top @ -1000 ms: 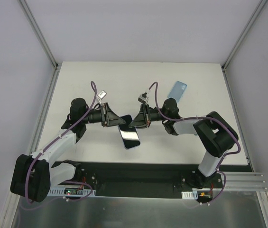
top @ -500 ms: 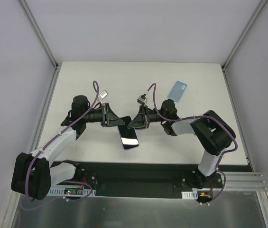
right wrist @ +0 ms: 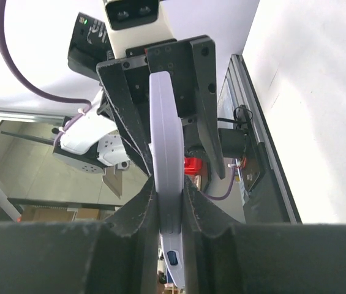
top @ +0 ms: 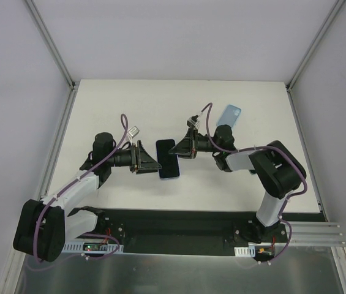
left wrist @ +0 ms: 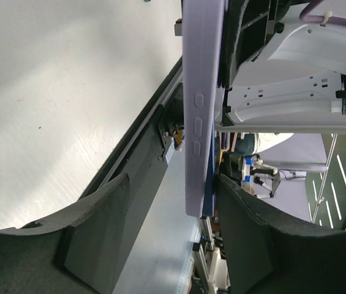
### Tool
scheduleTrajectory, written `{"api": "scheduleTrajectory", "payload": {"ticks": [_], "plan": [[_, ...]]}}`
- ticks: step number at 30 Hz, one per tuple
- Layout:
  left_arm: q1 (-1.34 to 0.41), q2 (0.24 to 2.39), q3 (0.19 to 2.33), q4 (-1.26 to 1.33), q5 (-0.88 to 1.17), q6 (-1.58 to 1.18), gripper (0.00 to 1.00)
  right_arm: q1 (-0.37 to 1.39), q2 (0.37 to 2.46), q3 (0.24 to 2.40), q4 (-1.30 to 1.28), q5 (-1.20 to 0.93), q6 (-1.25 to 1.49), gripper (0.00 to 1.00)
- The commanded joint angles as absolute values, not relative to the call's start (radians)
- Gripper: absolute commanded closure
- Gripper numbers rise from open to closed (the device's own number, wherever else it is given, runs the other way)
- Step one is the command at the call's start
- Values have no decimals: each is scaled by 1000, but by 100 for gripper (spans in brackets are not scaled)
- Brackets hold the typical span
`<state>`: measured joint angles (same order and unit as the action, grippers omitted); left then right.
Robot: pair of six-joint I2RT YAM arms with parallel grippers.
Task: Put the phone into the phone case
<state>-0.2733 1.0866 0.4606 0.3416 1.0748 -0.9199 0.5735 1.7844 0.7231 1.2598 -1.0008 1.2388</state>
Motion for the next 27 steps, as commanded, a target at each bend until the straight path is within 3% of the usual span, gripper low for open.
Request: {"api": "scheduleTrajectory", "payload": {"ticks": [1,8,11,13,14,17,24,26,27], "plan": [[-275,1054,425,511,1124,-1018,44,565,1787,778,1531,-963,1278,90],[-291,1074,391,566,1103,-1039,47,558,1839,818,1532,-959,1295,89],[-293,1109,382,604,1106,-1064,55,560,1847,824,1531,-957,1295,89],[-295,1132,376,643,1108,-1097,64,560,1850,825,1531,-960,1293,88],[-296,1138,370,667,1109,-1103,78,558,1850,825,1531,-962,1292,88],[-298,1157,367,695,1106,-1121,100,558,1852,819,1531,-962,1290,87],[-299,1189,373,683,1106,-1114,97,558,1844,798,1532,-966,1279,83],[-299,1187,377,683,1109,-1111,83,558,1827,795,1532,-974,1278,85],[-299,1189,380,683,1108,-1108,69,558,1821,795,1532,-979,1279,85]]}}
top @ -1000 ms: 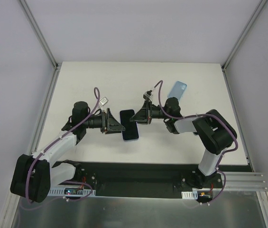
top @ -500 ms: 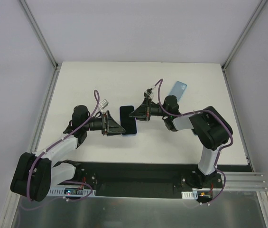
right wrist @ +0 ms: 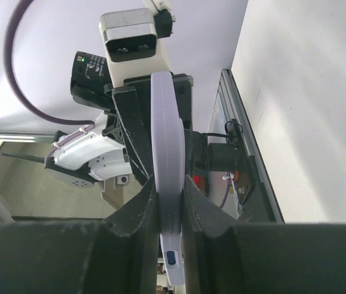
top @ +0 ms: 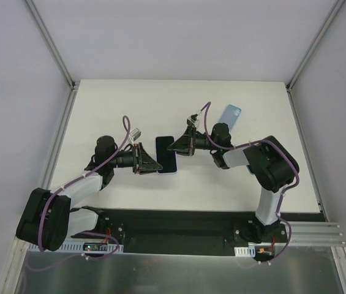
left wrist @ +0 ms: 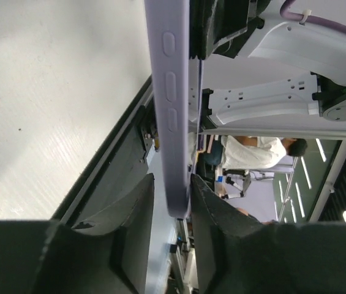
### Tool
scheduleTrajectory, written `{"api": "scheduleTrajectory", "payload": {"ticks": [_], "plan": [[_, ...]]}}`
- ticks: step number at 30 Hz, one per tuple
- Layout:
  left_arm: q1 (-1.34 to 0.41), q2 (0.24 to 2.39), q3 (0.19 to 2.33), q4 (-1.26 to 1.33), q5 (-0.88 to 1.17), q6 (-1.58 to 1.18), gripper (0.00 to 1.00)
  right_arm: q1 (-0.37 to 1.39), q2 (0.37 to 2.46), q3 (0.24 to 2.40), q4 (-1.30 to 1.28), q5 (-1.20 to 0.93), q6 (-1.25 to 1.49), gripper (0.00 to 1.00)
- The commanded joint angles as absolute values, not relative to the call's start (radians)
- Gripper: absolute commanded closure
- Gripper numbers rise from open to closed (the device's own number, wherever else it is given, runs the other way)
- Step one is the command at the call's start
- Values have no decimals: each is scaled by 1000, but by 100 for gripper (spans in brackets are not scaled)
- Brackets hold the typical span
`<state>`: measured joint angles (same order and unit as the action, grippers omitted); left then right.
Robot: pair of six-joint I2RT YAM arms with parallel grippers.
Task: Put the phone into the phone case
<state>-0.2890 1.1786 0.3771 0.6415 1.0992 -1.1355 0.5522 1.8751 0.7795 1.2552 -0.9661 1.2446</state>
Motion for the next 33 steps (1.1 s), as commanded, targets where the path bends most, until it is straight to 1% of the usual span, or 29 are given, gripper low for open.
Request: {"api": "scheduleTrajectory", "payload": {"ticks": [1,2,4,8,10,13,14,15,16,17,18,20,26,30,33], "plan": [[-299,1187,383,683,1108,-1106,63,558,1815,796,1532,-982,1279,85],[-299,1187,390,683,1106,-1106,58,561,1803,795,1531,-988,1285,85],[-299,1189,399,683,1103,-1103,52,569,1790,792,1532,-992,1287,85],[-299,1203,425,683,1091,-1098,52,587,1767,776,1531,-989,1278,84],[-299,1221,434,686,1094,-1100,56,592,1770,766,1531,-989,1273,83],[-299,1233,442,696,1094,-1104,72,594,1776,744,1531,-983,1264,82],[-301,1235,445,706,1095,-1106,84,592,1779,739,1531,-983,1262,79],[-301,1233,445,709,1100,-1101,89,594,1784,736,1531,-979,1261,71],[-302,1233,448,709,1101,-1092,92,592,1789,732,1531,-976,1258,68],[-302,1236,454,663,1100,-1077,100,592,1792,729,1531,-974,1255,66],[-302,1241,463,610,1083,-1028,100,592,1793,727,1531,-973,1252,62],[-304,1256,480,571,1077,-1002,100,591,1796,727,1529,-965,1247,58],[-314,1305,502,575,1158,-1020,100,577,1789,742,1531,-922,1278,53],[-342,1267,492,575,1170,-1025,100,557,1787,767,1531,-928,1302,53],[-353,1249,480,562,1161,-1034,100,540,1796,781,1531,-923,1330,57]]}}
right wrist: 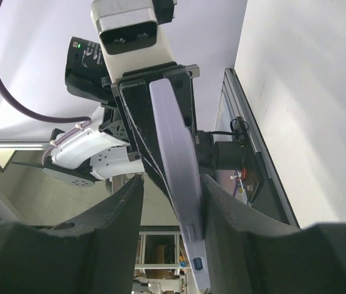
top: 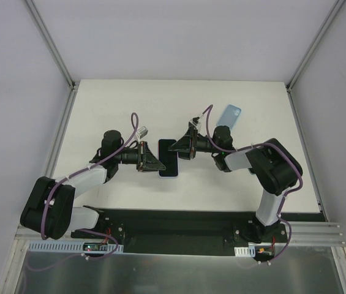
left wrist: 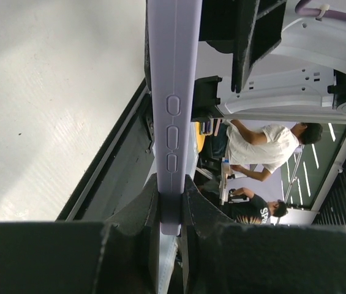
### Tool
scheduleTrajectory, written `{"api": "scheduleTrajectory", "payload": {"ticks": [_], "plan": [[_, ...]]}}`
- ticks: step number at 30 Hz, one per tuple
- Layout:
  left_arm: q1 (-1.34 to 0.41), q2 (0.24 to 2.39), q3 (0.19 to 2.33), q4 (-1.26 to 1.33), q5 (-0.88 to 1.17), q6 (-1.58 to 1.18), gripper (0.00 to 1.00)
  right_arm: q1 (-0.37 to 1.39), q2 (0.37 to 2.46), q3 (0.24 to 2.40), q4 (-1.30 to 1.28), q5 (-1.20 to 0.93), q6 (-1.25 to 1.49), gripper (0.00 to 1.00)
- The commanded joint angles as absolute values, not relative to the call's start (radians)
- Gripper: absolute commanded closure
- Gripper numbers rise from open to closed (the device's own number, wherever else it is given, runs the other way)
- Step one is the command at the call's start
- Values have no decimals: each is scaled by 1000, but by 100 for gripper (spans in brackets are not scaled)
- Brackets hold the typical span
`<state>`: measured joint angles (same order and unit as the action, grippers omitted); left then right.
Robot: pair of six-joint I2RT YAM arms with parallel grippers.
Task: Put the phone into the phone case
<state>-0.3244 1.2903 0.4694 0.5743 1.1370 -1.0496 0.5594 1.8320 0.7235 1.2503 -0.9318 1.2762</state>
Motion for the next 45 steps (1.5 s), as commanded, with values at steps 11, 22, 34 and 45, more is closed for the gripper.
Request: {"api": "scheduleTrajectory", "payload": {"ticks": [11,22,34,45], "plan": [[-354,1270,511,465,1166,-988,100,535,1724,758,1382,-922,1215,98],[-353,1252,601,158,1106,-847,100,512,1603,712,1137,-894,1080,39],[-305,1405,877,-145,994,-568,100,497,1217,827,-113,-485,358,4],[-285,1816,1298,-414,761,-420,100,497,911,816,-388,-350,233,4]]}}
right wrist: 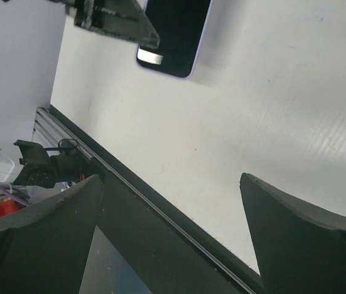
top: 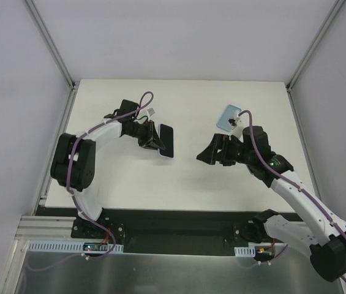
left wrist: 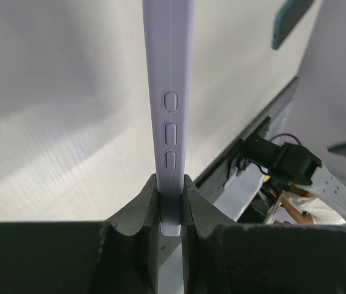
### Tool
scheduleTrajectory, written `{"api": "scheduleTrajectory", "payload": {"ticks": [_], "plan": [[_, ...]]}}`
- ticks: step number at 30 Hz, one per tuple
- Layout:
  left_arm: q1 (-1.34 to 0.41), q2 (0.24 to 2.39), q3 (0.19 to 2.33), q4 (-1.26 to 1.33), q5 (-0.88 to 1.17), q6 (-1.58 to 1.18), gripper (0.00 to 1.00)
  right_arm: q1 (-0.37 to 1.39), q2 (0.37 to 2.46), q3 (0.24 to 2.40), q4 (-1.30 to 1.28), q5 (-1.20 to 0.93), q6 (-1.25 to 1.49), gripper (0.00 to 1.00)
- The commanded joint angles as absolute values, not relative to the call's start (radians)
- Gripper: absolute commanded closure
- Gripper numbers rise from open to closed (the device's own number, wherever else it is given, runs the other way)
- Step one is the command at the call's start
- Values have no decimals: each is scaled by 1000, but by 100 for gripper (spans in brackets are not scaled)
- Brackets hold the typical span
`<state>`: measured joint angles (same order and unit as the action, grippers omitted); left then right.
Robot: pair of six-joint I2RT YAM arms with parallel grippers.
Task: Put the phone into the phone case
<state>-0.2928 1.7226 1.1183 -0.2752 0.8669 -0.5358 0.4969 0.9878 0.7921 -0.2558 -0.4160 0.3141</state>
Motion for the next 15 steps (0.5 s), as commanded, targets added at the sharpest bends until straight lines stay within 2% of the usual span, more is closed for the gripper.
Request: {"api": "scheduleTrajectory", "payload": {"ticks": [1,6,15], "plan": [[-282,1869,1328,-446,781,-402,100,497,904,818,-400,-362,229,4],[-272,1950,1437,-465,792,-399,100,497,876,821,-439,-335,200,4],[-195,2011,1385,-474,770,-374,100,499,847,805,-449,-304,193,4]]}}
